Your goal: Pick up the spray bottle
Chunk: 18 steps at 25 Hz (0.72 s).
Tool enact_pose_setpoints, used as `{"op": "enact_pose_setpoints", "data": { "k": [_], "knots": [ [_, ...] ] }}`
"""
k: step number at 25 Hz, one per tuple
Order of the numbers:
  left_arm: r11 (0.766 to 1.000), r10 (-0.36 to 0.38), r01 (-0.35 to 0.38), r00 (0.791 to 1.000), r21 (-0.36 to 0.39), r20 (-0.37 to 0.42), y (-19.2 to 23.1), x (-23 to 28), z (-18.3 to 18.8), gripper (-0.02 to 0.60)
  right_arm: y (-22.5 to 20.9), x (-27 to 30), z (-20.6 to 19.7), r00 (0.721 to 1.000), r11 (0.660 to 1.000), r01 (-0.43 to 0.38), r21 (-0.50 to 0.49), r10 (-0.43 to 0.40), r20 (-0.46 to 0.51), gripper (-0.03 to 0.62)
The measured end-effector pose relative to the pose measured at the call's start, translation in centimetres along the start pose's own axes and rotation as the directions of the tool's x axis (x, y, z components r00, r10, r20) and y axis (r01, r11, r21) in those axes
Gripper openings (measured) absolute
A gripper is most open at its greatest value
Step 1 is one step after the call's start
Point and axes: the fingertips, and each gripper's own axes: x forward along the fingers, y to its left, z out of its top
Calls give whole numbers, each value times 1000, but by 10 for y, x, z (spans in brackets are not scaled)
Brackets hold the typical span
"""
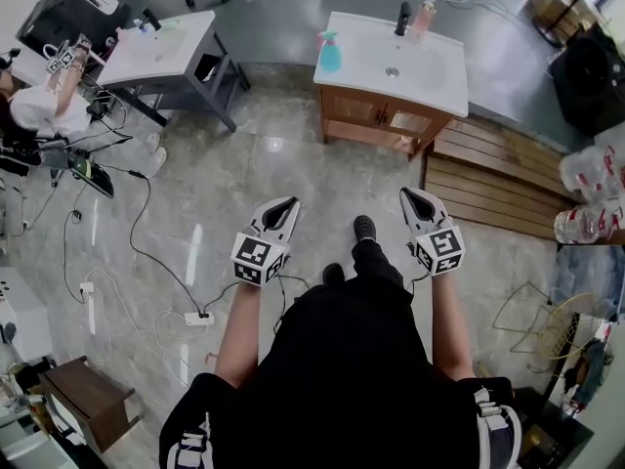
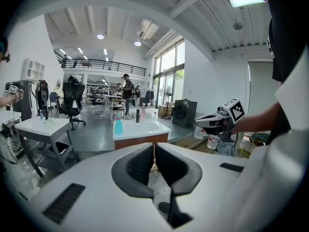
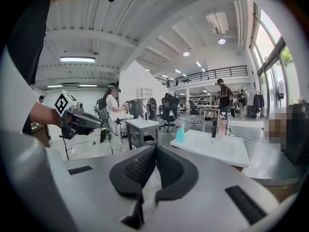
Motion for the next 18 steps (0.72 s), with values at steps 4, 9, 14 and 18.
{"op": "enact_pose_setpoints", "data": {
  "k": [4,9,14,18],
  "knots": [
    [1000,23,-23,1000,-14,-14,12,15,4,31,-15,23,12,1000,1000,-19,5,19,21,15],
    [999,37,-37,999,-21,-31,16,40,14,31,-32,45,18,996,996,-84,6,84,34,16],
    [999,48,-49,998,-15,-39,22,67,32,31,-60,65,19,994,994,-110,1,110,11,17],
    [999,54,-54,998,-1,-44,17,95,50,31,-88,76,13,990,991,-137,-6,137,-21,17]
  ]
}}
